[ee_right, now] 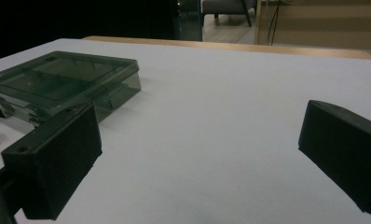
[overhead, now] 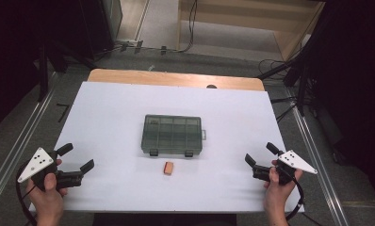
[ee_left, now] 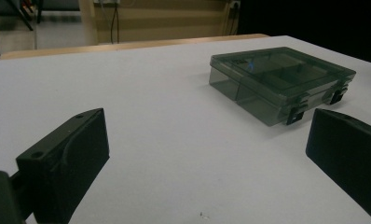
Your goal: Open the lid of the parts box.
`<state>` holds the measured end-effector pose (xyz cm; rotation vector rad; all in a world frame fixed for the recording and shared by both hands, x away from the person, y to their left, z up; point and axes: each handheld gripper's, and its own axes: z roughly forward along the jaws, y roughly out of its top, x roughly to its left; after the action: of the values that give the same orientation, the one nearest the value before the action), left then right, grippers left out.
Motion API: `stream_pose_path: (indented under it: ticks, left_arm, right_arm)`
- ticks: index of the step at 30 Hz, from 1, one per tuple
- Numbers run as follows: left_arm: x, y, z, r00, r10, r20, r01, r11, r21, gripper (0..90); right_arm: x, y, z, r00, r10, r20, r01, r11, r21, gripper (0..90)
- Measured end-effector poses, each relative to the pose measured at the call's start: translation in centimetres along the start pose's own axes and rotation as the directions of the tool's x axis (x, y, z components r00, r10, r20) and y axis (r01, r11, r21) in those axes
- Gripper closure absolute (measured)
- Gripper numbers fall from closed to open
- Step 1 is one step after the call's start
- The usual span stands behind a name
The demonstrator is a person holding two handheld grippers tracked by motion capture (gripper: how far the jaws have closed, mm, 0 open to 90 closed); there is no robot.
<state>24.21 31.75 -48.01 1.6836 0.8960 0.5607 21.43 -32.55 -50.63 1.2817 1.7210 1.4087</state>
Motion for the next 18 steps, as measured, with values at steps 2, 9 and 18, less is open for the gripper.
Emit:
stream_pose_path:
  ticks: [2,9,18]
  left_arm:
    - [-0.1,0.1,0.2,1.0,0.005,-0.006,-0.005,1.0,0.001,0.0]
    - [-0.8,0.7,0.7,1.0,0.002,0.0,-0.002,0.9999,0.015,0.0]
    - [-2.9,2.1,1.3,0.9993,0.033,0.018,-0.033,0.9994,0.005,0.0]
  right_arm:
    - [0.2,0.1,0.0,1.0,-0.002,-0.005,0.002,1.0,-0.003,0.0]
    - [1.0,0.5,0.3,0.9999,-0.007,-0.008,0.007,1.0,0.008,0.0]
    - [2.0,1.3,0.8,0.9995,-0.022,-0.023,0.023,1.0,0.019,0.0]
